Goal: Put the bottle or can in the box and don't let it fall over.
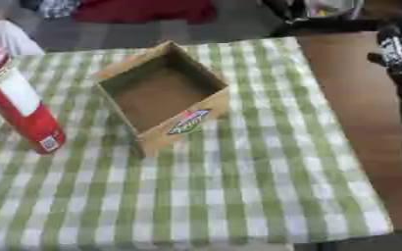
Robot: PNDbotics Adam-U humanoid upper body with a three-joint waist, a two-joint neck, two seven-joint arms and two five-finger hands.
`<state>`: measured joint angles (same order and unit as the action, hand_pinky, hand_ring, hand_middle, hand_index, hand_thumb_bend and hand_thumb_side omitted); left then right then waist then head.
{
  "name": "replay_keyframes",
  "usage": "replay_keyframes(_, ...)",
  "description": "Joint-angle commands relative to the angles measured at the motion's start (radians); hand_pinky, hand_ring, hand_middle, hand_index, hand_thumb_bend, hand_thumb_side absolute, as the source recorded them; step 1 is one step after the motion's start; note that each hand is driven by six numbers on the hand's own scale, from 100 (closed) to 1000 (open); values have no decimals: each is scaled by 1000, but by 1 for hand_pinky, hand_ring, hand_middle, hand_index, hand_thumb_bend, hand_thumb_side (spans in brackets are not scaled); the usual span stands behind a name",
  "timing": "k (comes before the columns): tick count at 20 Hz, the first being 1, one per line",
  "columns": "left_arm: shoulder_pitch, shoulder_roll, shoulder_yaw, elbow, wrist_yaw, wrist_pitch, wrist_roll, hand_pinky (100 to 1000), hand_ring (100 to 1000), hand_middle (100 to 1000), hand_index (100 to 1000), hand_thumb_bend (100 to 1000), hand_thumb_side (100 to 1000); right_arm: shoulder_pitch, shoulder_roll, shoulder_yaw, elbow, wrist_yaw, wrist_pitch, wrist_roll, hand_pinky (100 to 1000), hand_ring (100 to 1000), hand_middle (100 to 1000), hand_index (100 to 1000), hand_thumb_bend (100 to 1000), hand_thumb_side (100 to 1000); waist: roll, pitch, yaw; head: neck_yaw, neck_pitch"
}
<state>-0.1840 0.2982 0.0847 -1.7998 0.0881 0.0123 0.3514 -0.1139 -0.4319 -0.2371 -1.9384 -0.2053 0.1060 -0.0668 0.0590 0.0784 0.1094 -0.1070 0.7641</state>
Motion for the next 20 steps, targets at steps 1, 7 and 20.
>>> replay_keyframes(1, -9, 14, 7, -15, -2, 1, 1, 766, 919, 917, 842, 100, 702, -6, -12, -13, -12, 2, 1, -7, 838, 936, 877, 919, 100, 543, -3, -17, 1, 6, 6)
replay_keyframes(7, -8, 15, 3, -6, -15, 13, -18, 797, 954, 946, 880, 100, 593, -4, -12, -13, -14, 0, 0, -7, 838, 935, 876, 916, 100, 543, -4, -21, 0, 8, 6)
replay_keyframes(20, -6, 16, 10, 6, -228, 156, -216, 891, 1000, 994, 897, 122, 100, -4, -12, -14, -14, -5, 5, -9, 836, 927, 865, 911, 100, 542, -3, -19, 0, -10, -16)
